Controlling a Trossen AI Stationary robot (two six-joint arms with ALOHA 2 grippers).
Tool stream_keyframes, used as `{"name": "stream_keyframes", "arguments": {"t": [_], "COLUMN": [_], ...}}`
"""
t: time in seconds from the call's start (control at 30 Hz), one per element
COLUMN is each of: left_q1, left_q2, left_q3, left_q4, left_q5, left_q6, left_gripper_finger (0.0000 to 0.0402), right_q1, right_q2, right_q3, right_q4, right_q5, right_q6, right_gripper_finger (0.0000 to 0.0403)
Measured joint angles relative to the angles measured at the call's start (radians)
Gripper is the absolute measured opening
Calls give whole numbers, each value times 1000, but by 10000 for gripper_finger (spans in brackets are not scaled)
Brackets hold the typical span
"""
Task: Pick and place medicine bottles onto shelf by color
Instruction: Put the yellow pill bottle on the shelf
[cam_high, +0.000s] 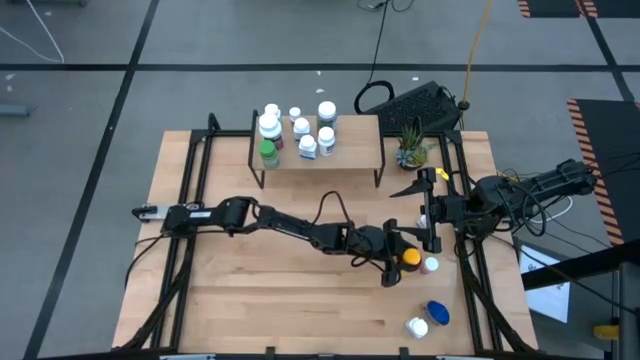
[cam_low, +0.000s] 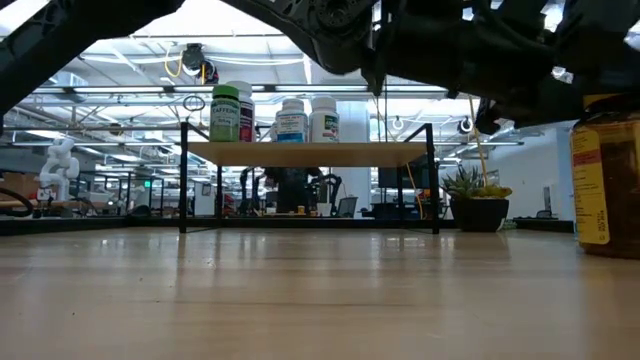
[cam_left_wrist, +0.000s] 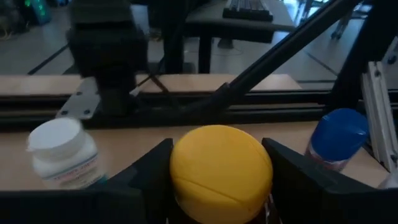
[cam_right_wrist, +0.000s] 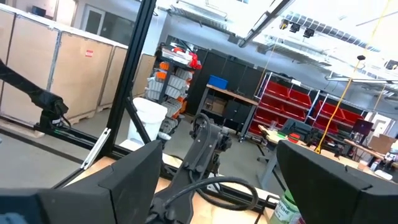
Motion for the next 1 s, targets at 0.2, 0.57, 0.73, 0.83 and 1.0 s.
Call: {"name": "stream_keyframes", "arguments": {"t": [0.2, 0.57, 0.73, 0.83, 1.0], "left_q1": [-4, 10, 83, 161, 306], "left_q2": [-104, -527, -802, -908, -991], "left_q3": [-3, -390, -649, -724, -751], "left_q4": [-240, -302, -234, -236, -240], "left_q5": [-173, -449, -480, -379, -186], "left_q6": [50, 129, 158, 183, 191], "left_gripper_finger": [213, 214, 216, 226, 218], "right_q1": [0, 1, 1, 0, 0], "right_q2": [-2, -40, -64, -57, -50], "right_q3": [0, -35, -56, -88, -102], "right_q4": [50, 82, 121, 218, 268], "right_q5": [112, 209, 207, 206, 206], "right_q6": [31, 36, 42, 32, 7], "right_gripper_finger": [313, 287, 275, 270, 267]}}
